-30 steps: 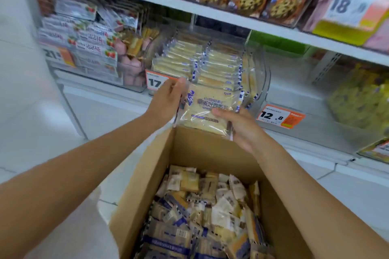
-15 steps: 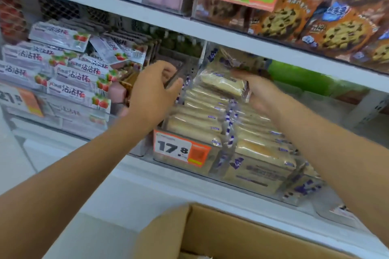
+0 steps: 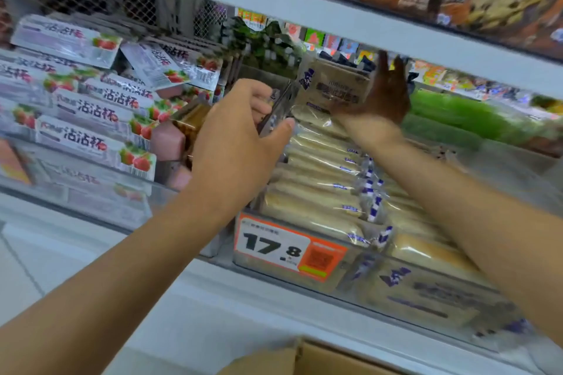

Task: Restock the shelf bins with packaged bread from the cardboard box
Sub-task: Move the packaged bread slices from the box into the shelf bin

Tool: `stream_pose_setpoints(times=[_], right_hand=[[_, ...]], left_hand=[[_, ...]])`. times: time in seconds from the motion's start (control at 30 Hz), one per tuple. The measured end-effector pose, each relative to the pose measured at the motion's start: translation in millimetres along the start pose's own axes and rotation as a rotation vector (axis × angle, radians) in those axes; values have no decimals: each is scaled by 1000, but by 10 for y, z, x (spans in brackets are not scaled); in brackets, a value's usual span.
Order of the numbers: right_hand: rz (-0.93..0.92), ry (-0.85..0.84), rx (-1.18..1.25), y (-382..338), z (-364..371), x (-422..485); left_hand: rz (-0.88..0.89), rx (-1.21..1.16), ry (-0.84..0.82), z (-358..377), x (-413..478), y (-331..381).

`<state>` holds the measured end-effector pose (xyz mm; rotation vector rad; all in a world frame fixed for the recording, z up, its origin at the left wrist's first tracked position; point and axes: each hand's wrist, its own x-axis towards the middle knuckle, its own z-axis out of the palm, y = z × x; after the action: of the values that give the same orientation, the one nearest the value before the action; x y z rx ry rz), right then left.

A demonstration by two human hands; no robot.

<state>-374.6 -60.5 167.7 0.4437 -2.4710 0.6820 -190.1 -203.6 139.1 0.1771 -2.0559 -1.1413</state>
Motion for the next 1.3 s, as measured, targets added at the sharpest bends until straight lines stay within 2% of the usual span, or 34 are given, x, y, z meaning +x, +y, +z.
stream_pose_setpoints(times=[0.1,0.17,0.5,0.67,0.83,0.87,0.97,1.07,1.13,1.2,1.3], right_hand=[[-426,-61,-170,-25,31,-11],[-496,-148,-184,-23,86,38],[-456,-234,-191,-64,-51,-60],[-407,-365,-99,-127,-415,-551],[-320,-324,14,-33,-901,-1229],[-306,-298,39,-11,-1016,-1381],[-282,-262,107,83,-1343,-1946],[-219,-329,150,377,-1555,-2605],[-124,-490,135,705,-1583,-3065],[6,-678,107,1082,-1529,-3546],[132,-897,58,1586,-1411,-4138]], left_hand=[[12,6,8,2,2,-7],[16,17,9,5,4,-13],[55,112,13,8,2,-13],[59,189,-23,-40,-22,47],[89,497,16,-119,-497,404],[89,496,17,-122,-663,512],[-34,321,-141,-68,-1280,738],[-194,222,-355,44,-1946,760],[-335,173,-516,132,-2403,702],[-486,222,-716,244,-2839,519],[-633,310,-1116,360,-3361,256]])
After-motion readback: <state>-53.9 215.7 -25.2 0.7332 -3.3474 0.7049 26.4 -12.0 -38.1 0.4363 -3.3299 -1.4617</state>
